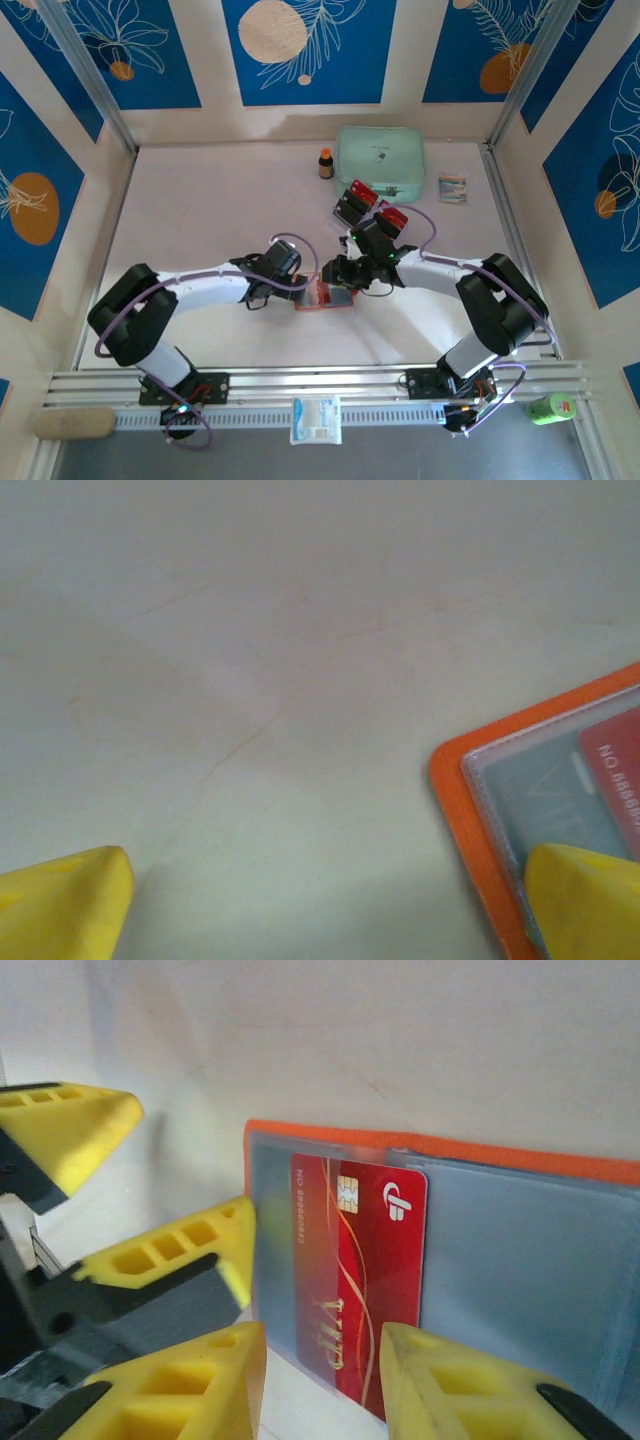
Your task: Put the credit cards into the card holder
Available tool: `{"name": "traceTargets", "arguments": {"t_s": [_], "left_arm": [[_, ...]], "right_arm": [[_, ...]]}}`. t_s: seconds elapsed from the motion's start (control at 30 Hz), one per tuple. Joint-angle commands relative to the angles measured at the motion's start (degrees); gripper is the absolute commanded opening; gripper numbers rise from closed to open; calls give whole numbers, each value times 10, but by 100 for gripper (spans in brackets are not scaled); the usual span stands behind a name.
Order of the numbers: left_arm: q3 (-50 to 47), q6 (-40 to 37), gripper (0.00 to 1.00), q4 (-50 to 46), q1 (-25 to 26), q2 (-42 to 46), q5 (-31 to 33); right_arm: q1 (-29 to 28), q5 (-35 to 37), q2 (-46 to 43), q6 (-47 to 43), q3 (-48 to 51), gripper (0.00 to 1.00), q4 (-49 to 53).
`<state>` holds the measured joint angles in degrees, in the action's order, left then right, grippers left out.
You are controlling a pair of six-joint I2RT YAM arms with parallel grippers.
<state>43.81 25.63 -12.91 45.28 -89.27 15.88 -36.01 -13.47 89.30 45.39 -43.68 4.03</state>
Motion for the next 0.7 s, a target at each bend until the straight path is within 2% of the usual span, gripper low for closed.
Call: {"name": "traceTargets", "arguments": {"t_s": [0.0,0.27,0.67], "left_arm": [[-16,12,100,-13,-8,17,-6],[-30,12,100,-2,-11,16,-5],[-30,7,100,6,-12,21,-8]], "right_arm": [[-8,8,-6,-28,-21,31,58],[-37,32,30,-37,-52,11,76],[-72,69,97,-45,-91,4,108]]}}
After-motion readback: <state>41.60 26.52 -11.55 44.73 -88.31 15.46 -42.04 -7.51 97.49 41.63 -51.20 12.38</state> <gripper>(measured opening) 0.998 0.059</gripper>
